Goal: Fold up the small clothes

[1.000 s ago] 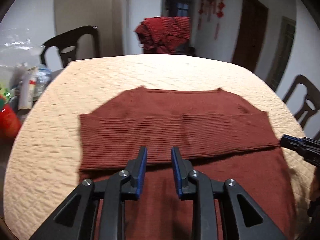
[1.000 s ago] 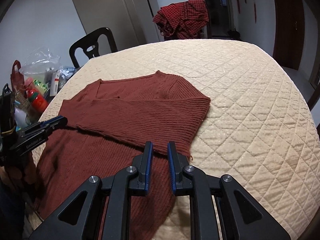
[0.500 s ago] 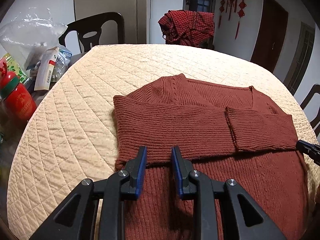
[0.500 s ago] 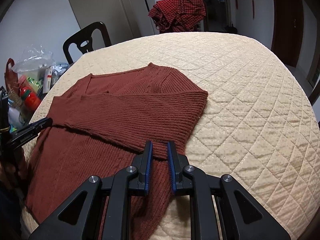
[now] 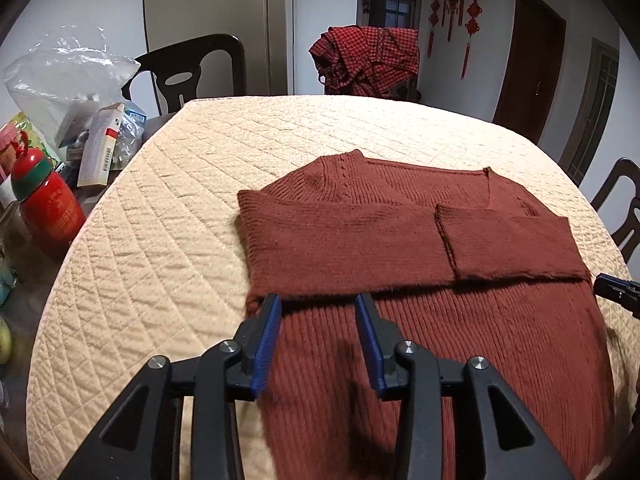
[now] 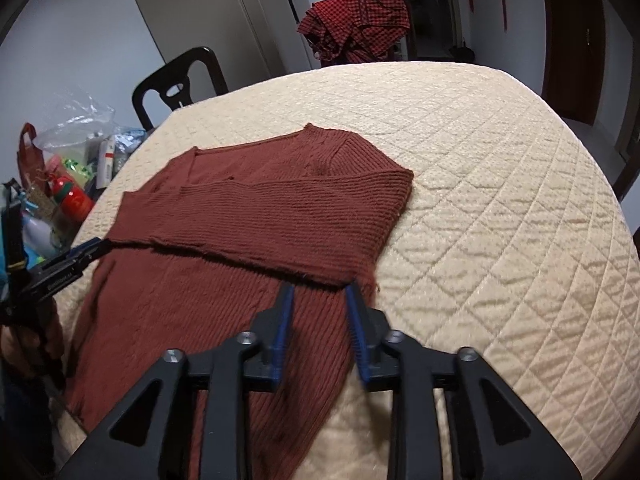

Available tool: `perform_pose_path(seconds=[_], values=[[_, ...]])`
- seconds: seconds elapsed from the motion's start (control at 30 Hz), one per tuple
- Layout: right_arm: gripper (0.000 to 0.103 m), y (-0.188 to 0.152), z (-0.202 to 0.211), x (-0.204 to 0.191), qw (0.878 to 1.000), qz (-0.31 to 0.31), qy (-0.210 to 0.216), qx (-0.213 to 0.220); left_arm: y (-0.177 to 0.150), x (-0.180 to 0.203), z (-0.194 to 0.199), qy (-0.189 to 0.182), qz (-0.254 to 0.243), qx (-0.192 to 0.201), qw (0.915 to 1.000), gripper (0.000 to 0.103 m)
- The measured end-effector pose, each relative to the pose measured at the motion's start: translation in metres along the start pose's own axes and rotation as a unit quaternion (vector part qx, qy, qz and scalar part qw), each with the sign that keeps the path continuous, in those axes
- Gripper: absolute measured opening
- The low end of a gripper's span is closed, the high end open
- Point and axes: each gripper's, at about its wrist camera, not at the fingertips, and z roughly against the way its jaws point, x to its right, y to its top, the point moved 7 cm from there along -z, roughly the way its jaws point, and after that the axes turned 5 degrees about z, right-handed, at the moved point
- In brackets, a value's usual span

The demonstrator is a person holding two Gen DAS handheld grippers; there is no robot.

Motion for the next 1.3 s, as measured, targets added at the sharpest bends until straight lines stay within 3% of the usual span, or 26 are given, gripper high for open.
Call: perform_pose_path(seconds=[0.53, 0.77, 0.87, 1.03, 1.07, 1.13, 1.17, 1.2, 1.23, 1.3], values=[[0.036, -0.073, 0.028, -0.022, 0.995, -0.057, 0.082, -0.023, -0.076, -0.019, 0.05, -0.076, 0.041, -0.04, 0.9955, 0.043], [0.038, -0.102, 0.043, -0.041, 0.985, -0.089, 0.146, -0.03, -0.102, -0.019, 0.07, -0.104, 0.063, -0.057, 0.9909, 0.043], [0.038, -0.113, 0.046, -0.05, 0.979, -0.099, 0.172, -0.046, -0.11, -0.017, 0.077, -0.107, 0.066, -0.059, 0.9904, 0.043], [0.038, -0.118, 0.05, -0.059, 0.978, -0.1, 0.178, -0.051, -0.115, -0.009, 0.082, -0.101, 0.06, -0.057, 0.9914, 0.042], [0.038, -0.119, 0.05, -0.058, 0.977, -0.104, 0.179, -0.049, -0.115, -0.009, 0.082, -0.097, 0.057, -0.055, 0.9921, 0.041], [0.033, -0.12, 0.049, -0.057, 0.977, -0.11, 0.179, -0.048, -0.115, -0.009, 0.081, -0.09, 0.05, -0.053, 0.9933, 0.029], [0.021, -0.12, 0.047, -0.055, 0.978, -0.11, 0.171, -0.049, -0.115, -0.01, 0.08, -0.088, 0.051, -0.053, 0.9935, 0.027], [0.015, -0.119, 0.045, -0.054, 0.979, -0.109, 0.164, -0.051, -0.115, -0.01, 0.08, -0.093, 0.052, -0.055, 0.9928, 0.014], [0.009, -0.12, 0.044, -0.054, 0.979, -0.109, 0.164, -0.052, -0.116, -0.01, 0.079, -0.105, 0.056, -0.06, 0.9911, 0.009], [0.008, -0.121, 0.046, -0.053, 0.979, -0.111, 0.167, -0.047, -0.116, -0.01, 0.079, -0.11, 0.056, -0.059, 0.9906, 0.009]])
